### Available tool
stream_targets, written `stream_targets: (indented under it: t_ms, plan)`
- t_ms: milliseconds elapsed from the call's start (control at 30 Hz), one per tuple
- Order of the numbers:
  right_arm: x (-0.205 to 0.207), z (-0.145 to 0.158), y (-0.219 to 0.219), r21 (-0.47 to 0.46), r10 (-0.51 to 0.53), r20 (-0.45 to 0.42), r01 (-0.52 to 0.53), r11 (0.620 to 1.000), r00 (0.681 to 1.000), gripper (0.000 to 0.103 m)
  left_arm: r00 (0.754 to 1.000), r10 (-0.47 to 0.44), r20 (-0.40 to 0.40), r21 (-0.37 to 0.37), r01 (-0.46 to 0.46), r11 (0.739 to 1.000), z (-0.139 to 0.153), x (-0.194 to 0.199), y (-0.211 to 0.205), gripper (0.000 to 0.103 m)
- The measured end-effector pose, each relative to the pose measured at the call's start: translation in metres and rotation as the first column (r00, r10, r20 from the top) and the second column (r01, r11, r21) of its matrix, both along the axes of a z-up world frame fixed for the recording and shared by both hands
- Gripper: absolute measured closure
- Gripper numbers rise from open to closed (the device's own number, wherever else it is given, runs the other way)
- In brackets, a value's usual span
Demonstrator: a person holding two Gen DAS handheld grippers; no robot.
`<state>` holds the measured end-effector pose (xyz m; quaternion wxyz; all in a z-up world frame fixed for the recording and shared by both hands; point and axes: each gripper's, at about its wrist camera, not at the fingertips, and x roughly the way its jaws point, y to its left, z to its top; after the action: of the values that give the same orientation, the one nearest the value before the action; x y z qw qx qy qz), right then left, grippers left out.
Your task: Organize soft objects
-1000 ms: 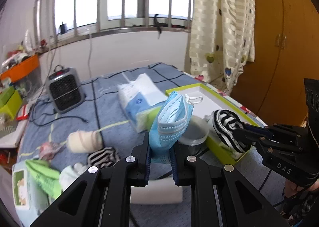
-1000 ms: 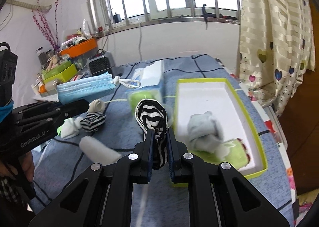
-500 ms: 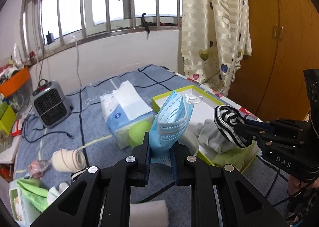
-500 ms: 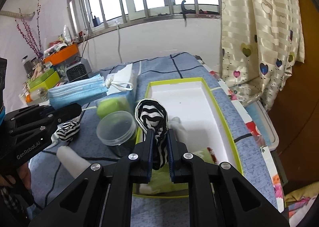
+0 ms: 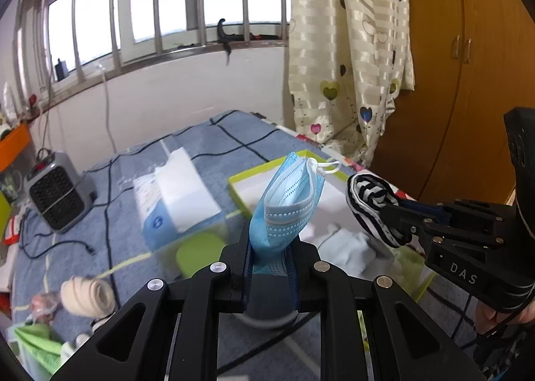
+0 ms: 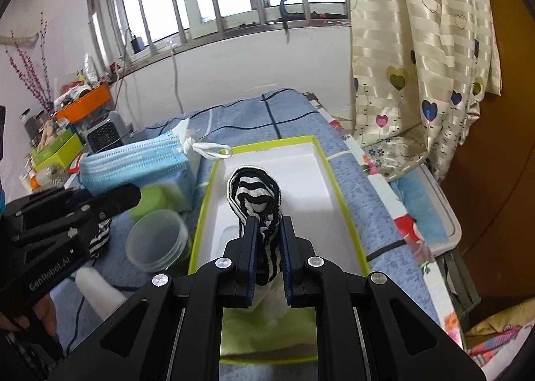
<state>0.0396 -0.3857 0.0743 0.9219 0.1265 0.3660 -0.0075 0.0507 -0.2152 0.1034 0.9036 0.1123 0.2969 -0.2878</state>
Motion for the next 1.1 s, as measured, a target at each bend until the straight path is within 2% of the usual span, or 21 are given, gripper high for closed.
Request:
stream_targets:
  t_ms: [233, 533, 833, 900, 1000, 1100]
  plan:
    - [0.022, -0.011, -0.018, 0.024, -0.04, -0.04, 0.041, 0.999, 0.998, 0.09, 0.997, -0.01, -0.073, 0.004, 0.01, 1.0, -0.014, 0.019, -0.022, 0.087]
    - [0.039, -0.035, -0.023, -0.015, -0.047, -0.118, 0.045, 0.999, 0.992, 0.09, 0.989, -0.031, -0.143, 0.024, 0.035, 0.999, -0.032, 0.028, -0.045, 0.087]
    - [0.042, -0.044, -0.026, -0.012, -0.046, -0.141, 0.044, 0.999, 0.989, 0.087, 0.985, -0.038, -0.168, 0.046, 0.046, 0.998, -0.043, 0.029, -0.056, 0.081]
    - [0.042, -0.043, -0.026, -0.01, -0.042, -0.14, 0.041, 0.999, 0.989, 0.086, 0.986, -0.041, -0.165, 0.043, 0.049, 0.998, -0.042, 0.028, -0.057, 0.076]
    - [0.041, -0.042, -0.024, -0.012, -0.036, -0.134, 0.034, 0.999, 0.99, 0.083, 0.986, -0.037, -0.165, 0.041, 0.045, 0.998, -0.042, 0.028, -0.056, 0.07]
    - [0.04, -0.04, -0.023, -0.027, -0.044, -0.133, 0.041, 0.999, 0.99, 0.071, 0.986, -0.029, -0.166, 0.038, 0.036, 0.999, -0.04, 0.028, -0.052, 0.067]
